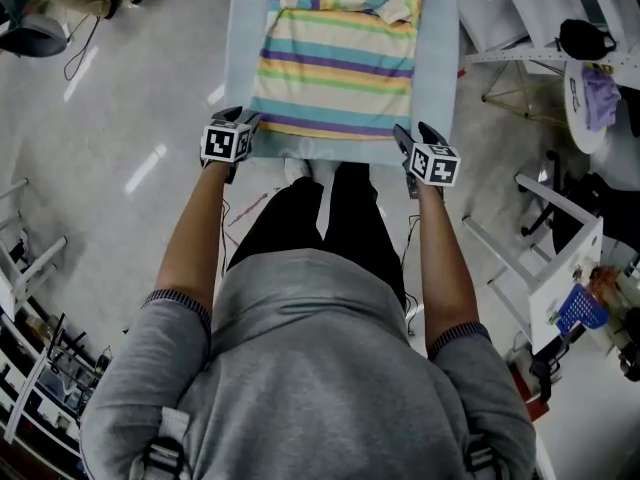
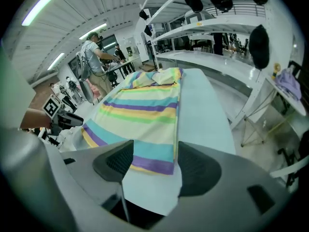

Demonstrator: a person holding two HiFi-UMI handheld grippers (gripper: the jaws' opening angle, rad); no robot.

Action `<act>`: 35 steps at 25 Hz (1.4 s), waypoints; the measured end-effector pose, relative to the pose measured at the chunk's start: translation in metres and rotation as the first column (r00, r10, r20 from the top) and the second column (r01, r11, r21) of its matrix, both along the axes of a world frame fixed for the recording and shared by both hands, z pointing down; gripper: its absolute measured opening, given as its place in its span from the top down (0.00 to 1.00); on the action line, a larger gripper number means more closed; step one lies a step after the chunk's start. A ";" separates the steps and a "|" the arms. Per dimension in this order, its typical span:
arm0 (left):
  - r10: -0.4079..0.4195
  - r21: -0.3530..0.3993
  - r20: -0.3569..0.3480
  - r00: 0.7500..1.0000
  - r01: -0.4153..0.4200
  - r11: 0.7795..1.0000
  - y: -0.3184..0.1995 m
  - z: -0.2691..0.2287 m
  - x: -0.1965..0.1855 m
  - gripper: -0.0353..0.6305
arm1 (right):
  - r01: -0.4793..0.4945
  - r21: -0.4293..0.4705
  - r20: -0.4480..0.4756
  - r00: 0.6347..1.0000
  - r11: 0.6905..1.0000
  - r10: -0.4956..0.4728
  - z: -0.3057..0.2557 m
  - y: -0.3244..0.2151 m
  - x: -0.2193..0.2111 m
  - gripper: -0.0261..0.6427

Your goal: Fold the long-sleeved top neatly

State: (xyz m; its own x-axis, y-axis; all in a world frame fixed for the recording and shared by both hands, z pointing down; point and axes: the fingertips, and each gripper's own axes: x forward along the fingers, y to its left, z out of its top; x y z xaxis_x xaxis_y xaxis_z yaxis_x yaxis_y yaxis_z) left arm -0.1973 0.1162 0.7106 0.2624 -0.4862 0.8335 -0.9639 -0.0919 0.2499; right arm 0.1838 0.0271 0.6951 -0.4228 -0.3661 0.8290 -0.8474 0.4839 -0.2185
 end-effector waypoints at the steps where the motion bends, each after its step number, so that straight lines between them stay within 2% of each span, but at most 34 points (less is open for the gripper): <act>1: 0.000 -0.004 -0.009 1.000 0.000 1.000 0.001 0.003 0.001 0.63 | -0.010 -0.009 -0.004 1.000 1.000 0.010 0.005 0.001 0.005 0.51; 5: 0.008 -0.022 -0.032 0.999 -0.009 1.000 0.003 0.010 0.008 0.66 | -0.051 -0.051 -0.019 0.999 0.997 0.050 0.016 0.001 0.015 0.52; 10: 0.003 -0.049 -0.033 0.999 -0.005 0.999 0.009 0.016 0.014 0.70 | -0.049 -0.109 -0.034 0.998 0.993 0.045 0.037 0.005 0.016 0.56; 14: -0.007 -0.070 -0.033 0.999 0.005 0.998 0.010 0.018 0.016 0.71 | -0.049 -0.129 -0.082 0.996 0.990 0.039 0.047 0.005 0.017 0.63; 18: -0.011 -0.095 -0.023 1.000 0.009 0.995 0.014 0.019 0.017 0.72 | -0.002 -0.126 -0.175 0.984 0.992 -0.020 0.049 0.007 0.018 0.67; 22: -0.042 -0.143 0.006 0.999 0.042 0.989 0.023 0.026 0.013 0.77 | 0.019 -0.149 -0.206 0.977 0.989 -0.050 0.049 0.012 0.016 0.75; 25: -0.080 -0.164 0.012 0.997 0.081 0.983 0.028 0.029 0.009 0.85 | 0.028 -0.178 -0.193 0.979 0.984 -0.063 0.050 0.017 0.012 0.89; 27: -0.092 -0.171 0.007 0.996 0.092 0.981 0.031 0.028 0.008 0.89 | 0.030 -0.192 -0.178 0.982 0.981 -0.065 0.050 0.020 0.010 0.90; 35: -0.111 -0.216 -0.056 0.992 0.097 0.972 0.057 0.014 0.008 0.89 | -0.027 -0.305 -0.062 0.998 0.952 0.009 0.036 0.041 0.023 0.90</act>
